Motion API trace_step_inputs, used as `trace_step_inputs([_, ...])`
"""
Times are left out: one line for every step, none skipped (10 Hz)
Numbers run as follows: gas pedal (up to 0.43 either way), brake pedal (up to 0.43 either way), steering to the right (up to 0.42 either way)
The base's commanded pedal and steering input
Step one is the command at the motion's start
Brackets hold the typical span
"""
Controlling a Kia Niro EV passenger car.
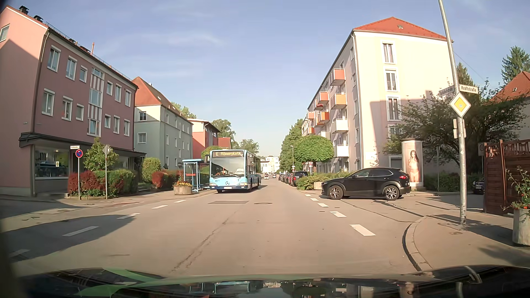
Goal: Follow the waypoints while adhering to traffic rules and regulations
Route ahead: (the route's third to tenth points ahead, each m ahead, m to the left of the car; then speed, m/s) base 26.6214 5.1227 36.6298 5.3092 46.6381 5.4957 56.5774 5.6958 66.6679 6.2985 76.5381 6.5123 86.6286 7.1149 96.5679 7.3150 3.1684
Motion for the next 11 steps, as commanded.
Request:
trace_step_inputs([0.169, 0.000, -0.021])
trace_step_inputs([0.157, 0.000, -0.021])
trace_step_inputs([0.150, 0.000, -0.021])
trace_step_inputs([0.118, 0.000, -0.021])
trace_step_inputs([0.110, 0.000, -0.021])
trace_step_inputs([0.110, 0.000, -0.021])
trace_step_inputs([0.110, 0.000, -0.021])
trace_step_inputs([0.110, 0.000, -0.021])
trace_step_inputs([0.110, 0.000, -0.021])
trace_step_inputs([0.110, 0.000, -0.020])
trace_step_inputs([0.118, 0.000, -0.017])
